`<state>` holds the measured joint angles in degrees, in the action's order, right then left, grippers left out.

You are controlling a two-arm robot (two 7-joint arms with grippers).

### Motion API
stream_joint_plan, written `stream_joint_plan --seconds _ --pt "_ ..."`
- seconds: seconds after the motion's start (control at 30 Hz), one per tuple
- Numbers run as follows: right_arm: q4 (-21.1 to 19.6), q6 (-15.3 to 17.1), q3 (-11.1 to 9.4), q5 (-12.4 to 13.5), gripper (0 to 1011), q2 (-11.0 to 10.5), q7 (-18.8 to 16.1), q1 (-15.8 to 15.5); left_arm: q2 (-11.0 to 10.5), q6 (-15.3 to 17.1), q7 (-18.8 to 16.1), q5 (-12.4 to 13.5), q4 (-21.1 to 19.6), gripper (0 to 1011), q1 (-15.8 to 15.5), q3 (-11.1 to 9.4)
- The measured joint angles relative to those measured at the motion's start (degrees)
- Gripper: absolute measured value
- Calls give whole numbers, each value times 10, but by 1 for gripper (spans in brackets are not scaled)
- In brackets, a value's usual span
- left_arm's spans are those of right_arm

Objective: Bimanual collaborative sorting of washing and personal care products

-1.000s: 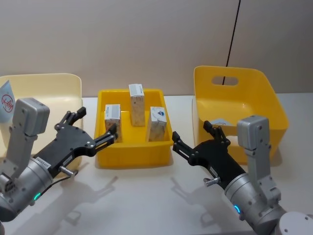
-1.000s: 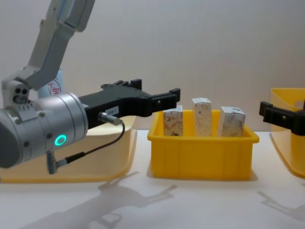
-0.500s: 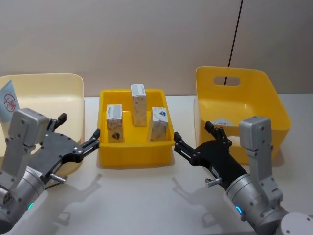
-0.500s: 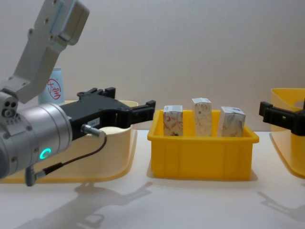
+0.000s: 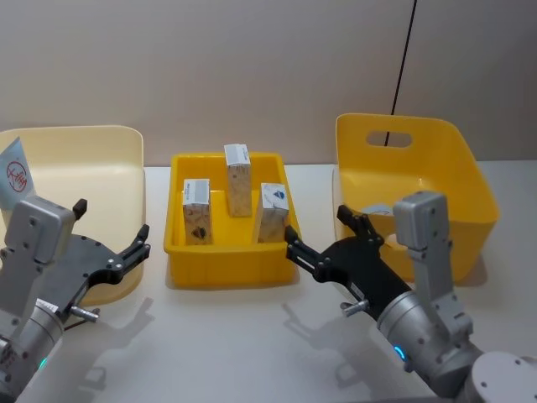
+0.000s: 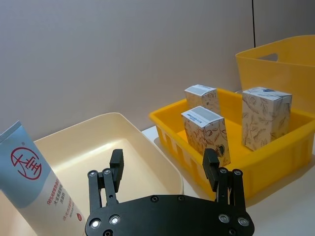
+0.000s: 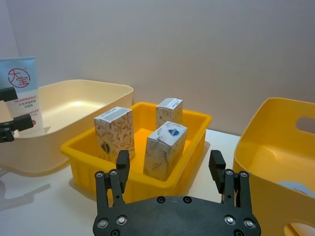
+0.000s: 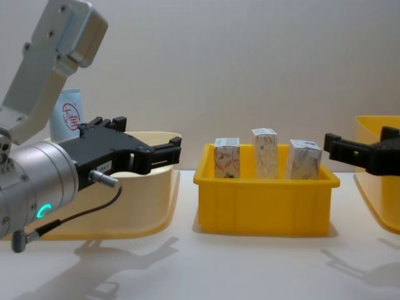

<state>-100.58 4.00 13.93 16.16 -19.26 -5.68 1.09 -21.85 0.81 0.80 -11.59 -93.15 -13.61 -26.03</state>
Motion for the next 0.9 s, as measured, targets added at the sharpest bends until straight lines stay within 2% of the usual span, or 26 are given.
stream_joint_plan --seconds 0.33,0.9 --pt "16 22 11 -12 1001 15 1 28 0 0 -2 1 -1 1003 0 0" --pt "68 63 25 -31 1001 62 28 79 0 0 -2 1 -1 1003 0 0"
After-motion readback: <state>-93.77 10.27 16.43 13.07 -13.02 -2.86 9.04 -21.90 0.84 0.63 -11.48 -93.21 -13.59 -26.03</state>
